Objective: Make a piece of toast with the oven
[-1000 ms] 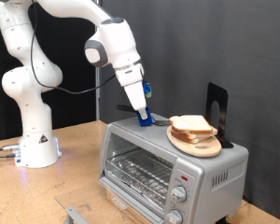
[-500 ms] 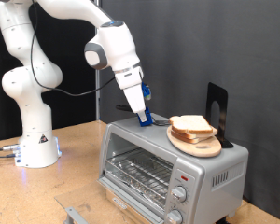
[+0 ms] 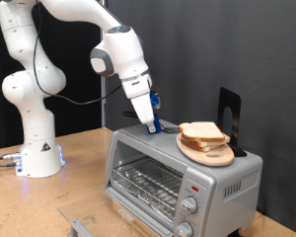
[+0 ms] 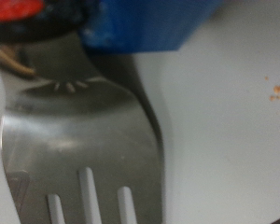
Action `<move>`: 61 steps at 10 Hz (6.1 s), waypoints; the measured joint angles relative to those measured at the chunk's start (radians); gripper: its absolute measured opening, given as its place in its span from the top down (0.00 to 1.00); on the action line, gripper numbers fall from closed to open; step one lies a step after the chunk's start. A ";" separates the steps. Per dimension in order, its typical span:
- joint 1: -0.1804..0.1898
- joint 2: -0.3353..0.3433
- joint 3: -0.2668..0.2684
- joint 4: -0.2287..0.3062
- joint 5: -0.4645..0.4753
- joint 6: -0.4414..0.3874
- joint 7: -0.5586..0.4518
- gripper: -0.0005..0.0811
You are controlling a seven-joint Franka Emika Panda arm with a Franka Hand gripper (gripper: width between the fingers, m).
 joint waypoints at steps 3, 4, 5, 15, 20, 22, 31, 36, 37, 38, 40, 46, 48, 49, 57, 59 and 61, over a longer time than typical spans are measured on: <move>0.000 0.000 0.000 0.006 0.021 0.007 -0.021 0.30; 0.000 0.000 0.000 0.007 0.022 0.007 -0.021 0.30; 0.000 0.000 -0.001 0.008 0.022 0.007 -0.021 0.40; -0.002 0.015 -0.006 0.023 0.019 -0.010 -0.020 0.18; -0.002 0.017 -0.002 0.027 0.004 -0.010 -0.014 0.01; -0.003 0.022 -0.002 0.031 -0.019 -0.014 -0.002 0.01; -0.006 0.038 0.000 0.048 -0.046 -0.015 0.023 0.01; -0.005 0.038 0.002 0.048 -0.047 -0.015 0.023 0.01; -0.005 0.038 0.003 0.048 -0.047 -0.016 0.023 0.01; -0.005 0.038 0.005 0.047 -0.047 -0.016 0.023 0.01; -0.005 0.038 0.011 0.046 -0.047 -0.021 0.023 0.01; -0.005 0.038 0.013 0.044 -0.047 -0.025 0.024 0.01; -0.005 0.038 0.013 0.044 -0.046 -0.025 0.024 0.01; -0.005 0.038 0.013 0.044 -0.046 -0.025 0.025 0.01; -0.005 0.037 0.014 0.043 -0.046 -0.025 0.025 0.41; -0.005 0.037 0.014 0.043 -0.046 -0.025 0.025 0.41; -0.005 0.037 0.014 0.043 -0.046 -0.025 0.025 0.41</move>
